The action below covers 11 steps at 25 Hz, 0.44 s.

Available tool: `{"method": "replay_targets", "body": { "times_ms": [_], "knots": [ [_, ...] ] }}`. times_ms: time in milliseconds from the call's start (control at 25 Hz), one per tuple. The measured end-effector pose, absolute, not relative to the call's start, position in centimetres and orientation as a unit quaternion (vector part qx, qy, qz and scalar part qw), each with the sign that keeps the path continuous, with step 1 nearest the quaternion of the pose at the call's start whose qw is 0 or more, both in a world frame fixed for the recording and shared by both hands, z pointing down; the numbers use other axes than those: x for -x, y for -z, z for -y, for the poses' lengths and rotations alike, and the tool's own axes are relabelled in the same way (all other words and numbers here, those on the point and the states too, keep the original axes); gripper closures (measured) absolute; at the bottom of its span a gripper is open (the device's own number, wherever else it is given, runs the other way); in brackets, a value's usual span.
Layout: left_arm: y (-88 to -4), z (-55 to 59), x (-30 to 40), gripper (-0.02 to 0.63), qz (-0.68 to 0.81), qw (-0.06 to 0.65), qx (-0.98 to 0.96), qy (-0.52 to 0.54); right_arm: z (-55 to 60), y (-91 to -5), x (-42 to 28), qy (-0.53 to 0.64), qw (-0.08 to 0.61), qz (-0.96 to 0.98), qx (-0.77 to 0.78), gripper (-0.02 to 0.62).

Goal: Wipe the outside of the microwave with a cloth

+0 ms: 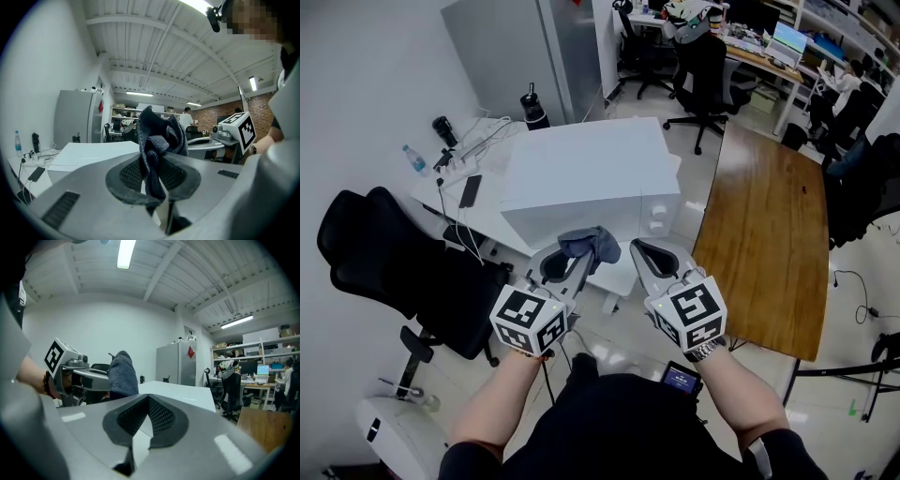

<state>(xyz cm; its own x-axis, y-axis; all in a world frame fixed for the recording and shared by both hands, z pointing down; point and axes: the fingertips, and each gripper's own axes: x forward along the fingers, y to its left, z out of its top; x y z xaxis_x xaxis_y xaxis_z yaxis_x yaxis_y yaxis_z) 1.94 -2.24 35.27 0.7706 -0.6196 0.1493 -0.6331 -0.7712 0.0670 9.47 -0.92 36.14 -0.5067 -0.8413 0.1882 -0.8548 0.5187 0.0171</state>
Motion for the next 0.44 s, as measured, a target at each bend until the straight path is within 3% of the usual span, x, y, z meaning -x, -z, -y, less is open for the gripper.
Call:
{"method": "replay_targets", "body": {
  "times_ms": [440],
  "knots": [
    [-35.1,1.9,-0.8,0.54,0.338,0.052,-0.938,-0.059,0.7,-35.9,-8.0,-0.029,0.087,0.869,-0.486,0.595]
  ]
}}
